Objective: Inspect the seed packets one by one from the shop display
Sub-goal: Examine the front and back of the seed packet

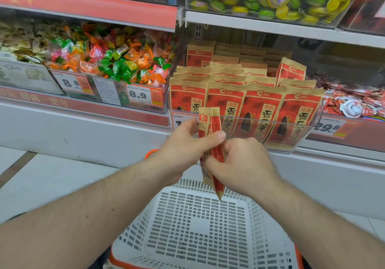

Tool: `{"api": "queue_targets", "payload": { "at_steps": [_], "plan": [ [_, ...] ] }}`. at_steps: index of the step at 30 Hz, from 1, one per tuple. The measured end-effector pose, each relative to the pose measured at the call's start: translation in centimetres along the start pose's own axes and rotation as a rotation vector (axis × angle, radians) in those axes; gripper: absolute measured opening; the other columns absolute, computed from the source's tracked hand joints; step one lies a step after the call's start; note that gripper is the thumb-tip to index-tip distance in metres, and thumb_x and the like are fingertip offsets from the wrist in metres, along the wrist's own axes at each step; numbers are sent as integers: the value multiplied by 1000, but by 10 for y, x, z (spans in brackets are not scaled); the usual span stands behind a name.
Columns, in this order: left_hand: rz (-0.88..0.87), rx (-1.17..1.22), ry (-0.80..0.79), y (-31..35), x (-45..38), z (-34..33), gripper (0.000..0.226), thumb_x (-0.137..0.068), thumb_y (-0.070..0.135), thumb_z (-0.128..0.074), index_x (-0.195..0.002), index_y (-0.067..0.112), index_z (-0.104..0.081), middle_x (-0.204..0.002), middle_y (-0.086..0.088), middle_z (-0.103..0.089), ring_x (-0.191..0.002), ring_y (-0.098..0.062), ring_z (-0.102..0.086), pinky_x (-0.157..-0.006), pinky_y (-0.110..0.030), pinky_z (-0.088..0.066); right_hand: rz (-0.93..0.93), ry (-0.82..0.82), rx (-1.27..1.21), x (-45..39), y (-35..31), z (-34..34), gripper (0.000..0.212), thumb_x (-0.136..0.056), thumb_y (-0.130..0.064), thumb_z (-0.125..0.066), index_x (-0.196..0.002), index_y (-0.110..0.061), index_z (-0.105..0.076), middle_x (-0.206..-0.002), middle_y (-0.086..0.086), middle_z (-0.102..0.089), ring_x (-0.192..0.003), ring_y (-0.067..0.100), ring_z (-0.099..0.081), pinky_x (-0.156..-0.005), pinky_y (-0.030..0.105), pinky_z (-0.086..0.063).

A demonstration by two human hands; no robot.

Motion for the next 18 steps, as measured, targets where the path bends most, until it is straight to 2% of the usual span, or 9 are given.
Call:
{"api": "queue_targets", "payload": {
  "at_steps": [3,5,7,8,10,11,13,16,18],
  "plan": [
    [1,-70,-42,-1,4,-10,15,-95,30,-64,-109,22,-65,-100,9,-72,-90,-11,-69,-82,-35,-55,99,69,108,3,-16,8,35,-83,-49,-52,-61,-22,-51,-57,-2,-60,-64,25,-63,-58,29,-45],
    [28,-61,-66,-2,7,-15,17,-100,28,-55,-106,14,-63,-87,0,-70,-78,-15,-66,-73,-36,-55,137,98,142,4,-20,10,32,-84,-51,-52,-71,-23,-59,-65,-1,-65,-72,28,-66,-62,31,-46],
    [39,-54,-61,-3,8,-14,20,-102,22,-49,-109,9,-62,-87,-9,-70,-77,-19,-65,-66,-35,-55,190,126,150,5,-24,9,33,-85,-53,-54,-77,-22,-64,-68,0,-67,-74,30,-67,-63,32,-47],
    [30,-59,-51,-2,7,-12,19,-102,19,-47,-109,10,-63,-89,-10,-72,-78,-18,-66,-65,-34,-55,222,130,114,4,-26,7,34,-85,-52,-58,-71,-22,-62,-63,-2,-65,-70,29,-66,-60,32,-45],
    [7,-74,-32,-1,5,-7,22,-102,13,-43,-104,13,-65,-87,-7,-73,-75,-17,-67,-65,-33,-55,233,126,2,3,-23,4,46,-83,-50,-64,-52,-23,-43,-46,-8,-47,-56,24,-58,-53,30,-39],
    [3,-77,-26,-1,5,-5,25,-102,11,-41,-102,15,-66,-84,-4,-73,-73,-15,-66,-65,-33,-54,198,135,-63,2,-17,6,52,-81,-50,-65,-49,-23,-35,-43,-8,-41,-51,20,-53,-51,32,-39],
    [9,-76,-28,0,5,-2,31,-105,11,-38,-98,18,-67,-80,2,-73,-70,-12,-66,-63,-30,-55,90,225,-195,0,-1,19,51,-77,-48,-68,-52,-20,-33,-45,-6,-41,-50,15,-46,-53,35,-42],
    [-11,-87,-59,4,5,-2,32,-108,19,-35,-109,18,-67,-88,-5,-76,-76,-16,-70,-67,-33,-56,-99,358,-399,-4,31,38,36,-75,-39,-76,-74,-25,-43,-72,-6,-51,-67,12,-49,-63,33,-44],
    [-39,-80,-63,10,4,-1,32,-109,22,-35,-115,17,-66,-99,-14,-75,-83,-24,-68,-73,-38,-54,-234,299,-556,-8,51,33,37,-75,-36,-80,-92,-30,-47,-89,-6,-55,-81,11,-56,-72,30,-47]
  ]
}}
Point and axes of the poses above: each hand's wrist, its own x-axis away from the middle knuckle, its own z-axis out of the back of the hand, y = z × x, the point moved 10 cm from there along -x, towards the middle knuckle
